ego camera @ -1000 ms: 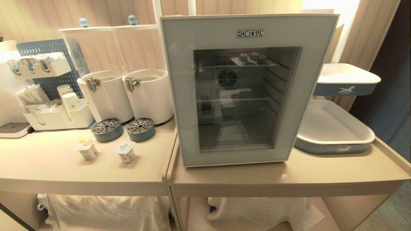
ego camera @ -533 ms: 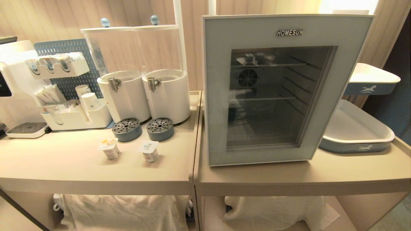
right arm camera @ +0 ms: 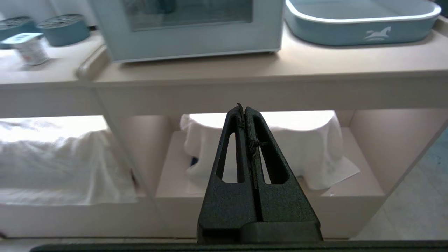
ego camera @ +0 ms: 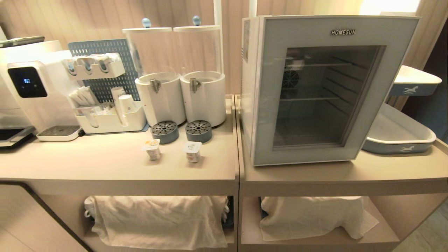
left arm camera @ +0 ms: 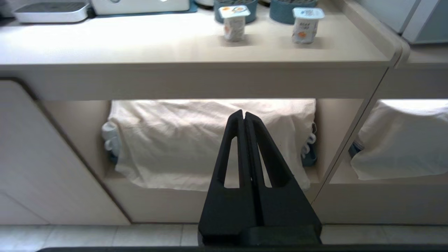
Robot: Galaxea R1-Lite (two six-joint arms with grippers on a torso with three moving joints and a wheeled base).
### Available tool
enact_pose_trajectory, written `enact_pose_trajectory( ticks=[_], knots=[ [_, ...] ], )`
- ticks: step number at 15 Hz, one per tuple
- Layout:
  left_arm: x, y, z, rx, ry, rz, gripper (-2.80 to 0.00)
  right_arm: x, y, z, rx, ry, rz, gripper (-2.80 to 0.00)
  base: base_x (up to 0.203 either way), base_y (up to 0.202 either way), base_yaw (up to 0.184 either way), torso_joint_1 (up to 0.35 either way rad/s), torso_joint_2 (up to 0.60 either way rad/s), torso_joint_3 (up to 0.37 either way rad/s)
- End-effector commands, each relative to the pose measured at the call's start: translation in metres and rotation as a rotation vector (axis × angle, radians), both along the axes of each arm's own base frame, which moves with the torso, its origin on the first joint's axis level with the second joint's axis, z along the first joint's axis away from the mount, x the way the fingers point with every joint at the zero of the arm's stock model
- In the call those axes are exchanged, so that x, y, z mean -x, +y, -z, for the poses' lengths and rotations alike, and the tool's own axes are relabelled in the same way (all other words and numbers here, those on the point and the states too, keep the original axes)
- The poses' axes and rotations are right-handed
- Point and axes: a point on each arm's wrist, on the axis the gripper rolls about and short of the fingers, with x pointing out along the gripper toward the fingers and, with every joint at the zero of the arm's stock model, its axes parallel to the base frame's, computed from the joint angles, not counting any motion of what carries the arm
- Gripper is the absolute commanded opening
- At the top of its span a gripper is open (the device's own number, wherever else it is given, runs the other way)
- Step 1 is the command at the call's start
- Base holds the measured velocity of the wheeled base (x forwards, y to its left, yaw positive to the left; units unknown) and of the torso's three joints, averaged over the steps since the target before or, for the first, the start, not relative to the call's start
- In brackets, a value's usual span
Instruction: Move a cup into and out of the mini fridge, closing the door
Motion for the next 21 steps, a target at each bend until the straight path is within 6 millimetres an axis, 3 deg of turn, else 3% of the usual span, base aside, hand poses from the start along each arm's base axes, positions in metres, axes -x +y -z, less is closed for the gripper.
enact_pose_trajectory(
  ticks=[1, 6, 21],
  knots=[
    [0.0, 0.0, 0.0003, 0.0, 0.002, 0.001, -2.8, -0.0001, 0.0, -0.0001, -0.001, 0.001, 0.0, -2.8, -0.195, 0.194, 0.0, 0.002, 0.0, 0.006],
    [0.0, 0.0, 0.0003, 0.0, 0.002, 0.001, -2.8, -0.0002, -0.0001, 0.0001, -0.004, 0.001, 0.003, -2.8, -0.181, 0.193, 0.001, 0.002, 0.0, 0.003],
    [0.0002, 0.0, 0.0003, -0.001, 0.005, 0.001, -2.8, -0.0002, -0.0001, 0.0, -0.007, -0.001, 0.003, -2.8, -0.002, 0.173, 0.001, 0.003, 0.0, 0.002]
  ],
)
